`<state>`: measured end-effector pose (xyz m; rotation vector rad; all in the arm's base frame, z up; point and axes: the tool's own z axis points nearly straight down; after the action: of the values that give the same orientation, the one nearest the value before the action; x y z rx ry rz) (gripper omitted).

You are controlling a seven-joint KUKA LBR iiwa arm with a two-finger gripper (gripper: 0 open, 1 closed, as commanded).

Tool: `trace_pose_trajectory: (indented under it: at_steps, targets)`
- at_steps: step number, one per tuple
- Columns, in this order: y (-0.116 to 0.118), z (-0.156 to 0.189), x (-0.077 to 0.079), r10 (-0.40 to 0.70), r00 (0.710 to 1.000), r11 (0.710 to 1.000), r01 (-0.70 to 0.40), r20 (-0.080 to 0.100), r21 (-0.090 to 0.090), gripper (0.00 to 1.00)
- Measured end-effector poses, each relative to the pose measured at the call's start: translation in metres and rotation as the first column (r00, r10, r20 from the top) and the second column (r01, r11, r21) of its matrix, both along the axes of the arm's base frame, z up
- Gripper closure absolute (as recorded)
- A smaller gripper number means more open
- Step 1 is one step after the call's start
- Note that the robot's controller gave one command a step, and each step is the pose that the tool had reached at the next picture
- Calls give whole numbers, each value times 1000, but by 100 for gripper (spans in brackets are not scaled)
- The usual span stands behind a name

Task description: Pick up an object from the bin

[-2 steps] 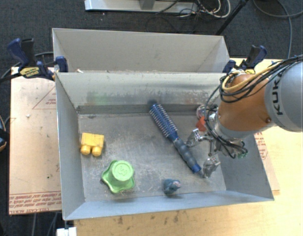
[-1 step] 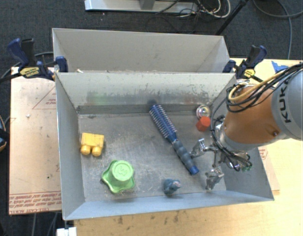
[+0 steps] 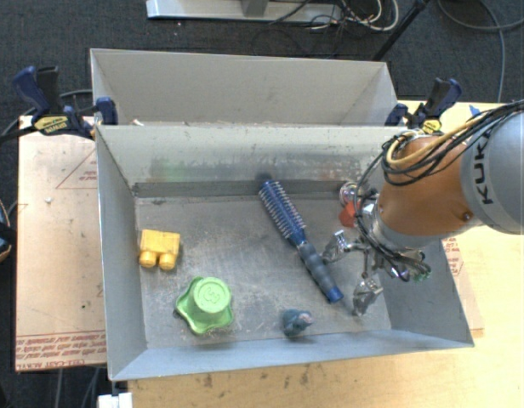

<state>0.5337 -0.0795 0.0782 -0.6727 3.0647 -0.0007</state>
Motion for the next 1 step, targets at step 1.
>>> trace_pose_trajectory:
  at_steps: [1]
  targets:
    - [53, 2, -44, 181, 983, 983, -181, 18, -3, 0]
